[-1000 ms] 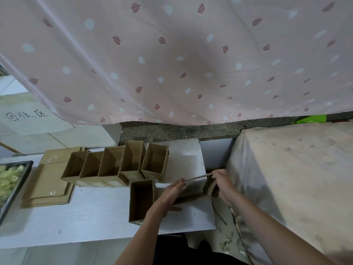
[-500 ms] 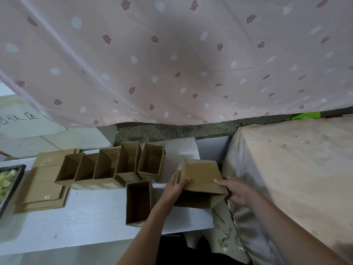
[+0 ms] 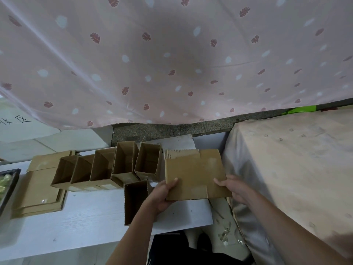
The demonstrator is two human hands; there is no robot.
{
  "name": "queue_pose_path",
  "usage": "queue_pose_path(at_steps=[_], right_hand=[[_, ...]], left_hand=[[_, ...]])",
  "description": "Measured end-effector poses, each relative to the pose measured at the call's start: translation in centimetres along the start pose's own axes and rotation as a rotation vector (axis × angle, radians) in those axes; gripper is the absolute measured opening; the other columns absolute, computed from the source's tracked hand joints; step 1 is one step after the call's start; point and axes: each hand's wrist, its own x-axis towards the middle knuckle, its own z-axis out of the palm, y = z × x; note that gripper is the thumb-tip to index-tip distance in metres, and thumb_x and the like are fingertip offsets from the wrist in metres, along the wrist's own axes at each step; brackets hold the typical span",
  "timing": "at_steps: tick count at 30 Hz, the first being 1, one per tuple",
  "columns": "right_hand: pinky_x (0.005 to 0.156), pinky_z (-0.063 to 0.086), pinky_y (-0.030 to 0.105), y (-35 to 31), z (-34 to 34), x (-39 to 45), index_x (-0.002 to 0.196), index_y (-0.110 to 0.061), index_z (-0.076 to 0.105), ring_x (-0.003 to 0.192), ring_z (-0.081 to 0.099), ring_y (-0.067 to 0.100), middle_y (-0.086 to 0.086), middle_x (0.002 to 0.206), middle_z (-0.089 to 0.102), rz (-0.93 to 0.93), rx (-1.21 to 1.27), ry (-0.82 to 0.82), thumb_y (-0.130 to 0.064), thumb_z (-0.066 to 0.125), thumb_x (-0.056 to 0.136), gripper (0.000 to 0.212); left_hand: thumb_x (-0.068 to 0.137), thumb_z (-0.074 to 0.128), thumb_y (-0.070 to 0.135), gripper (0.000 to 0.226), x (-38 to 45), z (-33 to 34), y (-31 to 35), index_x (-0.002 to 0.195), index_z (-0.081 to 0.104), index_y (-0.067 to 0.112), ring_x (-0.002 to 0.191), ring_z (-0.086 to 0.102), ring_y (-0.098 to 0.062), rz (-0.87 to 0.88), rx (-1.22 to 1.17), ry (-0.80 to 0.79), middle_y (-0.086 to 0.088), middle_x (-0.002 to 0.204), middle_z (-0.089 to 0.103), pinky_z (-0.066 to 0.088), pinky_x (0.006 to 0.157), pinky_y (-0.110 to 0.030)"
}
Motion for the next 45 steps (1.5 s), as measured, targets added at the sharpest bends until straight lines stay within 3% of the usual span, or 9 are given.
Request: queue_pose_path(at_steps=[3, 11, 17, 23, 26, 29, 34, 38, 45], right_hand=[[0.091, 0.055, 0.038, -0.7, -1.1, 0.5, 0.109, -0.013, 0.070, 0.098, 0.067, 0.021, 0.002, 0.104, 0.073, -0.118, -0.220, 0.102, -0.016, 0.081, 0.082, 0.029], [0.084, 0.056, 0.033, -4.8, 0.4, 2.1, 0.104, -0.016, 0.074, 0.091, 0.067, 0.016, -0.001, 0.096, 0.071, -0.221, -0.856, -0.062, -0.027, 0.082, 0.080, 0.028], [0.092, 0.054, 0.039, -2.4, 2.5, 5.4, 0.110, -0.019, 0.066, 0.106, 0.063, 0.022, 0.002, 0.115, 0.065, -0.204, -0.480, 0.220, -0.028, 0.085, 0.077, 0.039], [0.101, 0.050, 0.049, 4.4, 3.0, 9.0, 0.141, -0.008, 0.047, 0.121, 0.058, 0.034, 0.014, 0.139, 0.055, 0.052, -0.195, 0.306, -0.031, 0.085, 0.077, 0.078], [0.096, 0.053, 0.051, 6.8, 4.2, 10.0, 0.120, -0.014, 0.060, 0.109, 0.064, 0.033, 0.011, 0.126, 0.062, 0.085, -0.170, 0.248, -0.030, 0.086, 0.076, 0.054], [0.082, 0.058, 0.042, 8.0, 5.6, 10.2, 0.087, -0.033, 0.055, 0.085, 0.066, 0.017, -0.003, 0.097, 0.068, -0.008, -0.356, 0.272, -0.027, 0.085, 0.076, 0.033], [0.053, 0.042, 0.018, 8.2, 7.4, 11.0, 0.106, -0.019, 0.060, 0.072, 0.061, 0.004, -0.016, 0.080, 0.060, -0.174, -0.411, 0.375, -0.015, 0.078, 0.081, 0.030], [0.079, 0.047, 0.017, 8.1, 8.1, 10.7, 0.127, -0.012, 0.059, 0.101, 0.060, 0.017, -0.007, 0.103, 0.059, -0.340, -0.540, 0.410, -0.012, 0.073, 0.087, 0.043], [0.120, 0.027, 0.047, 10.6, 11.0, 11.1, 0.150, -0.008, 0.039, 0.150, 0.022, 0.031, 0.018, 0.159, 0.030, -0.802, -1.216, 0.319, -0.027, 0.058, 0.096, 0.060]], left_hand=[[0.089, 0.073, 0.014, 0.082, 0.4, 0.1, -0.5, 0.157, 0.027, 0.018, 0.134, 0.047, -0.035, 0.144, 0.450, 0.284, -0.016, 0.152, 0.042, 0.046, 0.106, -0.047], [0.091, 0.069, 0.010, 0.079, 2.0, 1.1, 0.6, 0.156, 0.025, 0.023, 0.138, 0.044, -0.031, 0.260, 0.824, 0.208, -0.008, 0.149, 0.043, 0.043, 0.110, -0.050], [0.095, 0.063, 0.011, 0.027, 4.6, 0.3, -2.6, 0.112, 0.050, 0.028, 0.121, 0.056, -0.023, 0.099, 0.616, 0.291, 0.010, 0.105, 0.056, 0.045, 0.108, -0.049], [0.097, 0.060, 0.009, 0.028, 7.3, -0.9, -5.8, 0.121, 0.052, 0.022, 0.118, 0.055, -0.024, 0.014, 0.485, 0.362, -0.001, 0.117, 0.062, 0.042, 0.107, -0.050], [0.099, 0.057, 0.011, 0.023, 8.3, -1.1, -6.2, 0.119, 0.053, 0.021, 0.115, 0.054, -0.025, -0.025, 0.405, 0.399, -0.008, 0.124, 0.061, 0.042, 0.106, -0.049], [0.099, 0.057, 0.011, 0.042, 9.1, -1.0, -7.0, 0.139, 0.043, 0.017, 0.125, 0.053, -0.029, 0.044, 0.481, 0.458, -0.011, 0.133, 0.057, 0.042, 0.107, -0.046], [0.099, 0.057, 0.015, 0.088, 9.3, -0.2, -9.6, 0.159, -0.006, 0.023, 0.150, 0.015, -0.034, 0.141, 0.982, 0.516, -0.011, 0.161, 0.003, 0.025, 0.121, -0.052], [0.098, 0.049, 0.013, 0.092, 10.2, -0.6, -10.6, 0.155, -0.014, 0.047, 0.149, -0.025, -0.027, 0.334, 1.248, 0.324, 0.002, 0.162, -0.032, 0.005, 0.122, -0.057], [0.104, 0.032, 0.033, 0.067, 13.0, -2.6, -12.5, 0.161, -0.002, 0.031, 0.154, -0.013, -0.017, 0.559, 1.548, 0.425, -0.003, 0.168, -0.015, 0.006, 0.125, -0.042]])
